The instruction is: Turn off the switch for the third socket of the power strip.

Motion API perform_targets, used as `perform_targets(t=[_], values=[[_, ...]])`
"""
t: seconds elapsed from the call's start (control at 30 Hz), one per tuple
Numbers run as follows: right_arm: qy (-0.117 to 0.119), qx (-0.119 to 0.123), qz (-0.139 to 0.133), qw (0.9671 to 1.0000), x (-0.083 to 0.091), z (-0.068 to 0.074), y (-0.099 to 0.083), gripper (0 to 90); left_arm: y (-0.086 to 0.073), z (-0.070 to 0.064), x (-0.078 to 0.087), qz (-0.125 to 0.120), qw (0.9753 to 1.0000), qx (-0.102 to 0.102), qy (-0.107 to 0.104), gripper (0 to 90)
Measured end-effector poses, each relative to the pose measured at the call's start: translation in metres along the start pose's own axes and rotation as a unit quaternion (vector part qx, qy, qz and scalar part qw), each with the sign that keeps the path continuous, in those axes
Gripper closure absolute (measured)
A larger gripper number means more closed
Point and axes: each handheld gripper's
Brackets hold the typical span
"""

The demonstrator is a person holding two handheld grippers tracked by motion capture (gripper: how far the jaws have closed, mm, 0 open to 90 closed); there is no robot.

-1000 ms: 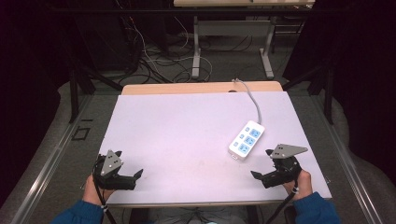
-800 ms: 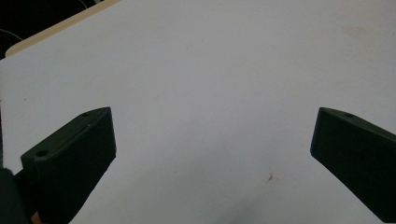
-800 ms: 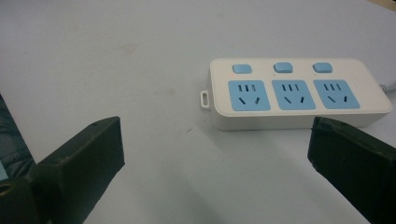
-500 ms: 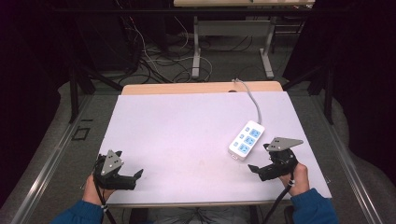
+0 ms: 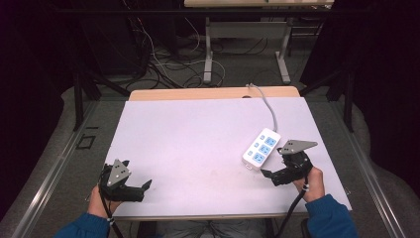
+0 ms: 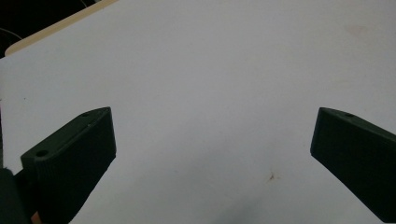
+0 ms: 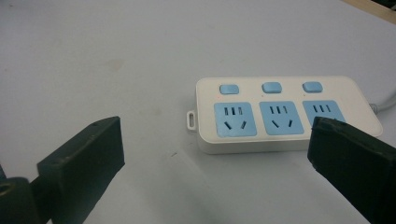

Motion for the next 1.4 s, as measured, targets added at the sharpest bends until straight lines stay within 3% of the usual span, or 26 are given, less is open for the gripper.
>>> perform_targets(t=[1.4], values=[[0.014, -0.021, 0.010, 0.9996, -0.032, -0.027, 0.029, 0.0, 0.000, -0.001, -0.001, 0.005, 1.0000, -0.005, -0.001, 0.0]])
Point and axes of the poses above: each handheld gripper's, and its own axes: x roughly backward along the jaws, y roughly out of its top, z roughly to its left, and after that the axes turned 1 degree about x, right-handed
